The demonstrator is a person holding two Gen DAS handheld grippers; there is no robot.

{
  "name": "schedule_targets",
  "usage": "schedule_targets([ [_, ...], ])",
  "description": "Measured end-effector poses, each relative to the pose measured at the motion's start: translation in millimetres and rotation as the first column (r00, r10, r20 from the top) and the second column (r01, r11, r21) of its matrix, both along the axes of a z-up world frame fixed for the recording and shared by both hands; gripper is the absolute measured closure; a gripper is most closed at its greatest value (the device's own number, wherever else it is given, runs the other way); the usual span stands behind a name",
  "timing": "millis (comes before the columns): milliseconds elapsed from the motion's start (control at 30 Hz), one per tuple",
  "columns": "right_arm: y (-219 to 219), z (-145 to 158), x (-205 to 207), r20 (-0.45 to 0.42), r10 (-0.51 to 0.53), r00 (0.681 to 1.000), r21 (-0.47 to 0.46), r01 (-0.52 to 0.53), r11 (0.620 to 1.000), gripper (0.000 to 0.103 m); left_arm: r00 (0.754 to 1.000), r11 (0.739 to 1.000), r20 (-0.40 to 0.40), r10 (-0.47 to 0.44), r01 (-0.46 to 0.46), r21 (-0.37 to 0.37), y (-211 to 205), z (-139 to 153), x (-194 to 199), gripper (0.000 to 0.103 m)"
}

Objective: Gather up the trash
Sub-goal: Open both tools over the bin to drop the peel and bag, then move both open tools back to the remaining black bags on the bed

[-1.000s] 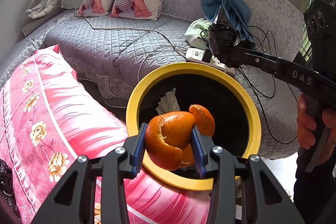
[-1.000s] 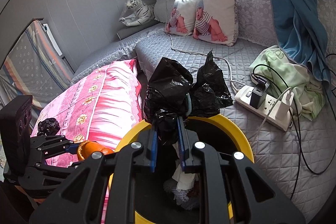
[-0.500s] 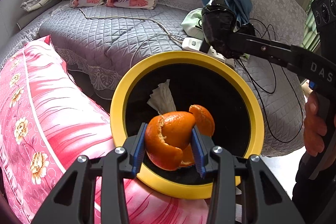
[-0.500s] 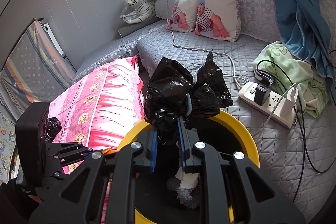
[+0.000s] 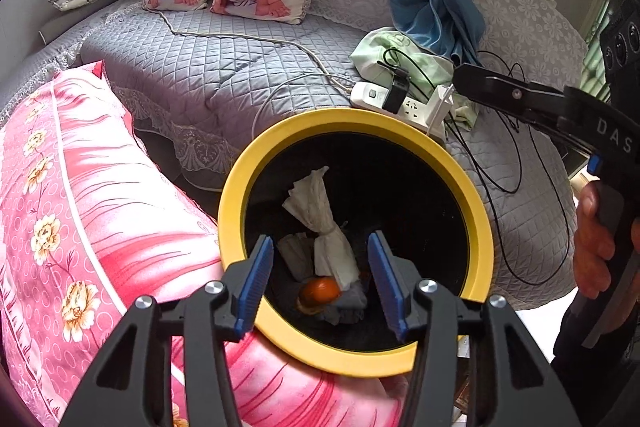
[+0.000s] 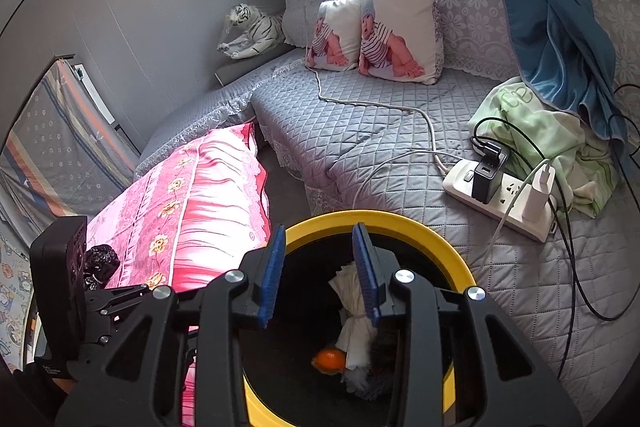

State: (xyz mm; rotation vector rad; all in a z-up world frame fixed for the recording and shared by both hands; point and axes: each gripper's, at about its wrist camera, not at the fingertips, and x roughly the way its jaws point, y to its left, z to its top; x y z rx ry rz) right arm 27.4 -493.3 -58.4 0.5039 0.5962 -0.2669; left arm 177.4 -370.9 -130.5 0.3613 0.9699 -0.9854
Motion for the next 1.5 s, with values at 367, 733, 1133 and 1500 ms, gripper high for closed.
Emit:
schedule_targets([
  [367,20.9,26.8,5.0,0.028,0.041,0.999,-0.045,-0.040,0.998,0.070,0.994,0.992,0.041,0.101,-0.097,-0.081,47.0,40.8,22.8,0.055],
  [733,80.0,37.6,55.2,0.024,0.185,0.982,-0.066,-0.184,0.981,0.070,0.945,0.947,0.097,0.312,-0.302,-0.106,159.1,69.6,69.7,0.056],
  [1133,178.0,34.5,123.5,-0.004,0.390,0.921,-0.054,-0.389,0.920,0.064,0.837,0.844,0.113,0.536,-0.524,-0.115,294.5,74.1,110.1,0.055],
  [1500,312.9,17.6,177.5,-0.050,0.635,0.771,-0.030,-0.636,0.771,0.061,0.711,0.719,0.108,0.695,-0.691,-0.077,411.1,52.9,143.6,0.052],
])
